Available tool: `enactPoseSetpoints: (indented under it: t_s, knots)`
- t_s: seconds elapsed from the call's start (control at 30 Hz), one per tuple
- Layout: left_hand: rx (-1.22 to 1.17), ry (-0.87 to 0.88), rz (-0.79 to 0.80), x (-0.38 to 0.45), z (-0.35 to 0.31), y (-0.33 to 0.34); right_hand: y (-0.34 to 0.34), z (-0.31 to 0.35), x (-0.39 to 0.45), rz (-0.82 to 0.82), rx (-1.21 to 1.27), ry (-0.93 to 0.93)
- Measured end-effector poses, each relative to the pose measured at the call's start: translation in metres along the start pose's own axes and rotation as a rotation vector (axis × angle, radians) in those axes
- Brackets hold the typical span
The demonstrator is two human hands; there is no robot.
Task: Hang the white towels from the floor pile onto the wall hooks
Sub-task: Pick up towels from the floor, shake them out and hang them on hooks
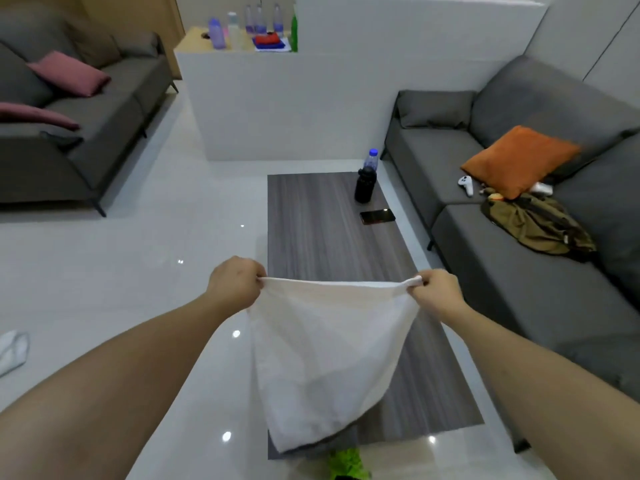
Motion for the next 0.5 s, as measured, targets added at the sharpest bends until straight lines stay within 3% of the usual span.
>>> enactPoseSetpoints:
  t_s: [0.27, 0.5]
  knots:
    - [0.037, -0.051, -0.158, 0.093, -0.007, -0.106, -0.076, 0.092, 0.083, -0.128, 0.100, -0.140]
    - [0.059, -0.082, -0.386, 0.207, -0.032, -0.247, -0.171, 0.206, 0.209, -0.178, 0.378, -0.265]
Point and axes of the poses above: each hand's wrist, its own x-axis towards the middle knuckle, its own y-axis out of the palm, z = x × y, the point moved 10 cm from there along x, towards the middle knuckle, and after that the axes turned 3 degrees about y, right-handed, at the moved point
